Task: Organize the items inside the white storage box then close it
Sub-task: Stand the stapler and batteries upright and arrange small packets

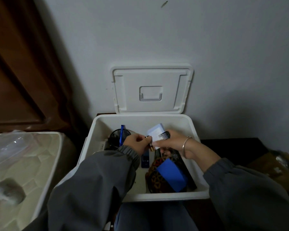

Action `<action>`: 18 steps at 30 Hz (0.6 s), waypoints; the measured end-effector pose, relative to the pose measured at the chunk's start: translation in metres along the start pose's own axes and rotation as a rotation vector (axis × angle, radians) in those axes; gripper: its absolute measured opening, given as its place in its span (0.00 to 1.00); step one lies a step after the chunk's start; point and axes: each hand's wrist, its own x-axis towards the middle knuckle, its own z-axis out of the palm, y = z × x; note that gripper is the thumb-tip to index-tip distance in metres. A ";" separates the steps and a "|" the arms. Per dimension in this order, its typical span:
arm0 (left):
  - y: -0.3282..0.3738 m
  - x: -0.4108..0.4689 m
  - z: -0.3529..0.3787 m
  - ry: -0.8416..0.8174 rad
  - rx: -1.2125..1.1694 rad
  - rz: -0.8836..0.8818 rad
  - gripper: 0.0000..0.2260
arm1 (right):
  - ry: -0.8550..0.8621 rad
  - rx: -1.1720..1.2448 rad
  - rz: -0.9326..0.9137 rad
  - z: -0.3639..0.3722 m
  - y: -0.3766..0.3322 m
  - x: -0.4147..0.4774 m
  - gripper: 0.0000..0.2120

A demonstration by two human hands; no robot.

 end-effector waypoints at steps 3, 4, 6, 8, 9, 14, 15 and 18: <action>0.001 0.014 -0.005 0.030 -0.079 -0.059 0.05 | 0.187 0.262 -0.020 -0.031 0.002 0.003 0.10; -0.001 0.019 -0.005 0.021 -0.055 -0.075 0.05 | 0.283 0.381 -0.047 -0.042 0.004 0.005 0.08; -0.009 0.028 -0.001 -0.020 0.023 -0.114 0.05 | 0.447 0.557 -0.116 -0.059 0.010 0.008 0.06; -0.017 0.036 0.014 -0.079 0.089 -0.134 0.06 | 0.541 0.583 -0.148 -0.069 0.018 0.011 0.07; -0.020 0.040 0.022 -0.103 0.127 -0.132 0.07 | 0.569 0.557 -0.152 -0.070 0.022 0.012 0.07; -0.026 0.071 0.071 -0.254 0.439 -0.059 0.13 | 0.663 0.475 -0.198 -0.065 0.033 0.023 0.08; -0.027 0.077 0.081 -0.278 0.481 -0.043 0.12 | 0.690 0.461 -0.216 -0.065 0.034 0.025 0.07; -0.032 0.092 0.108 -0.305 0.545 0.006 0.08 | 0.769 0.401 -0.272 -0.063 0.036 0.028 0.05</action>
